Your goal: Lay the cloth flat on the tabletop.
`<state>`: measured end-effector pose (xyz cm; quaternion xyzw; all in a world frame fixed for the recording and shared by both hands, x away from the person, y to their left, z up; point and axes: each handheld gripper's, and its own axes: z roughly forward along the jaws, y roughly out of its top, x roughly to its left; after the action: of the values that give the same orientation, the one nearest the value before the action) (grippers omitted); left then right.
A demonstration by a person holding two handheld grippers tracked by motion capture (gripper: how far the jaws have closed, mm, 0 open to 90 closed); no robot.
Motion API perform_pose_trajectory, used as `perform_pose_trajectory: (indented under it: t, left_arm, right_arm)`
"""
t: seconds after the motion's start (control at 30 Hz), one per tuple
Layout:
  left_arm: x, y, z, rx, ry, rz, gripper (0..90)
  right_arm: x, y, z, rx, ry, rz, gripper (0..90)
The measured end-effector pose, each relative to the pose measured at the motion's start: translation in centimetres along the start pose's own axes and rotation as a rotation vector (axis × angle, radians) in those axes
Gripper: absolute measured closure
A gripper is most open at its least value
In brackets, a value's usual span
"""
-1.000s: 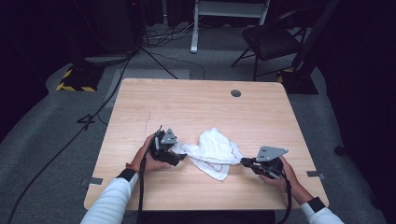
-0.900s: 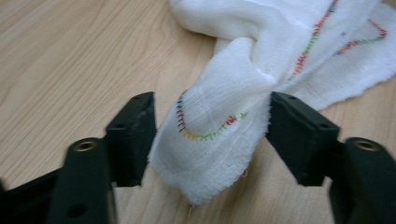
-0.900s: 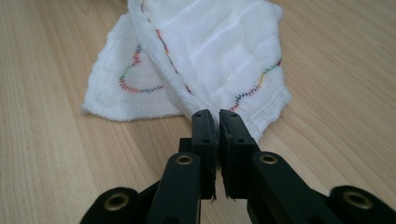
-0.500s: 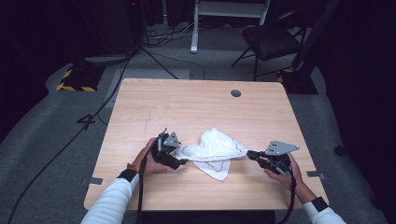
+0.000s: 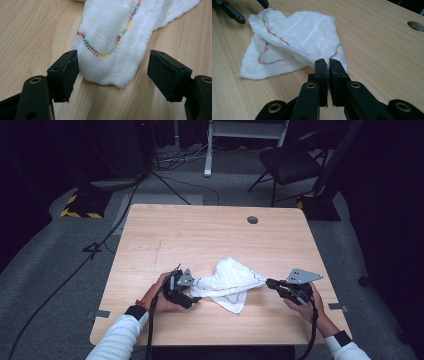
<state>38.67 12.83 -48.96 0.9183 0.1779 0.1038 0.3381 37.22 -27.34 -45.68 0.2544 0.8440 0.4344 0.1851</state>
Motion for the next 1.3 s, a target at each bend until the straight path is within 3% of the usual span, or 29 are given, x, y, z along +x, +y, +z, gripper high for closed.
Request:
perform_pose_trajectory:
  t: [0.13,0.3,0.4,0.5,0.6,0.73,0.83,0.93,1.1,1.3]
  left_arm:
    - [-0.4,0.2,0.0,-0.007,-0.007,0.016,22.5]
    - [-0.8,0.5,0.6,0.03,0.01,0.053,20.3]
    - [-0.7,0.7,0.7,0.022,0.033,0.057,29.9]
    - [-0.5,0.7,0.7,0.023,0.016,0.051,39.3]
    - [-0.5,0.8,0.5,0.031,0.026,0.07,49.8]
    - [-0.3,0.7,0.0,0.017,-0.012,0.08,69.2]
    - [-0.2,0.7,-0.5,-0.002,-0.023,0.081,77.8]
    - [0.2,0.6,-1.2,-0.043,-0.048,0.062,83.7]
    - [0.2,0.6,-1.3,-0.036,-0.051,0.075,86.6]
    - [0.9,1.0,-1.7,-0.07,0.005,0.047,87.9]
  right_arm:
    - [0.0,0.0,0.2,0.007,0.004,0.003,86.1]
    - [0.1,0.2,0.3,0.007,0.009,-0.001,86.1]
    - [0.1,0.2,0.4,0.008,0.009,0.0,86.1]
    - [0.1,0.2,0.5,0.011,0.009,0.0,86.0]
    - [0.1,0.2,0.5,0.014,0.008,-0.001,86.0]
    - [0.1,0.1,0.6,0.019,0.007,0.001,86.0]
    - [0.1,0.1,0.7,0.022,0.009,-0.003,85.9]
    - [0.1,0.1,0.7,0.028,0.01,-0.002,85.9]
    - [0.2,0.1,0.9,0.034,0.011,-0.007,86.0]
    - [0.1,0.1,1.1,0.035,0.003,-0.006,86.0]
